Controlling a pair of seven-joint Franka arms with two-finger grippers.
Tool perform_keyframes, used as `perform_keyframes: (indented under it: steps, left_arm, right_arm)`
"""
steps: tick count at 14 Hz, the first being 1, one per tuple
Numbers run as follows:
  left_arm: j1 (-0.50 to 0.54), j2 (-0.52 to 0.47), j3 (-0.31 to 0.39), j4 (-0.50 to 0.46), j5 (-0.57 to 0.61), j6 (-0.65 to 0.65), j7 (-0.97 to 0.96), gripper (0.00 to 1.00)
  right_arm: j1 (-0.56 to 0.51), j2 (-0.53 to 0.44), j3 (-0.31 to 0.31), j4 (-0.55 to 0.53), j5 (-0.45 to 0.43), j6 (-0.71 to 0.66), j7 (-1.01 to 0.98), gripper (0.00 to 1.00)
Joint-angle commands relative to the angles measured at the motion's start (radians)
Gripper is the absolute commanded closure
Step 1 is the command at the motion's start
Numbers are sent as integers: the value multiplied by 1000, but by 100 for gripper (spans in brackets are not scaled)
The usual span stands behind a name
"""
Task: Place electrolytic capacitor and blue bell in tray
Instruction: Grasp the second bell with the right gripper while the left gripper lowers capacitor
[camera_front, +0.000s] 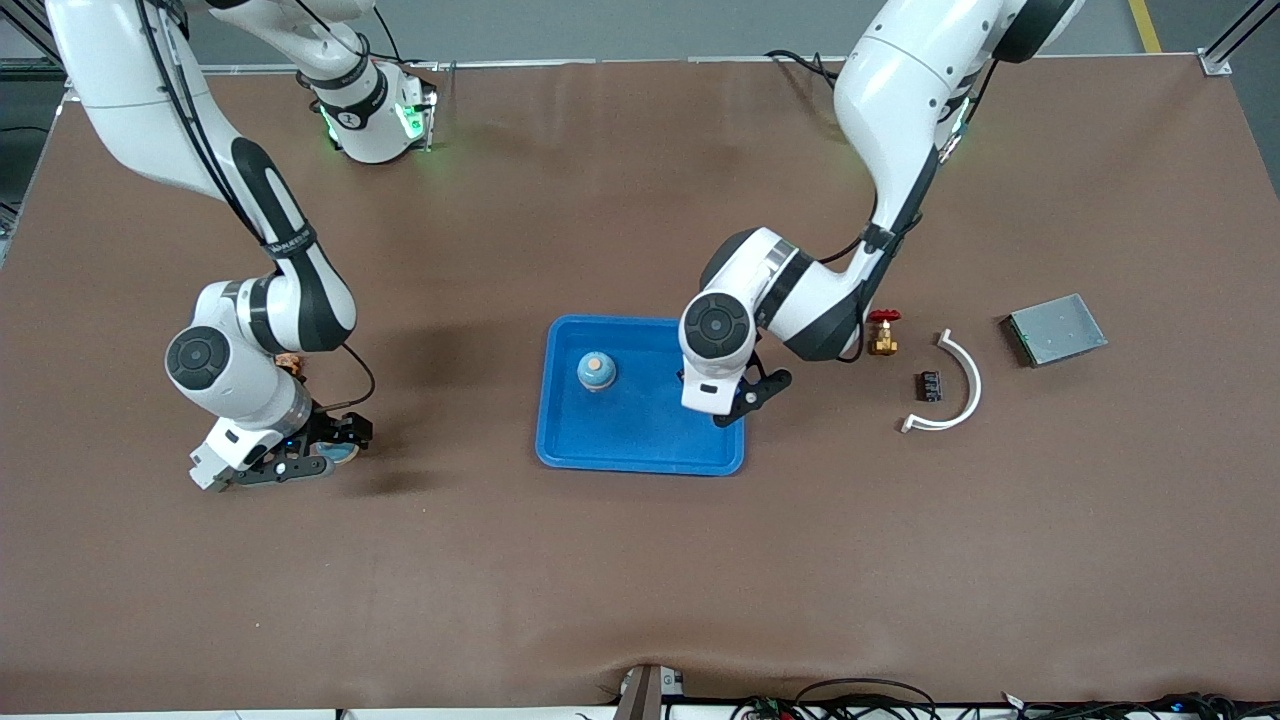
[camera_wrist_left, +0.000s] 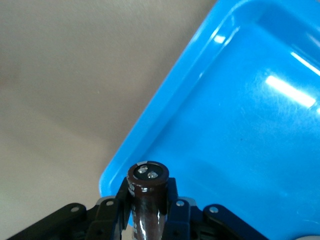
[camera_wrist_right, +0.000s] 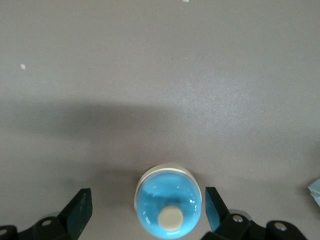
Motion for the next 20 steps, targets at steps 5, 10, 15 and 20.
perform_keyframes:
  steps: [5, 10, 15, 20]
  left_arm:
    - [-39, 39, 11, 9, -15, 53, -24, 100]
    - [-40, 68, 11, 8, -10, 57, -24, 100]
    - [-49, 71, 11, 6, -9, 81, -24, 100]
    - [-49, 70, 14, 4, 0, 81, -17, 13]
  right_arm:
    - [-64, 55, 25, 6, -2, 48, -64, 0]
    - [-64, 63, 26, 6, 9, 48, -61, 0]
    - [-57, 70, 27, 3, 38, 48, -63, 2]
    - [-49, 64, 40, 1, 64, 31, -22, 100]
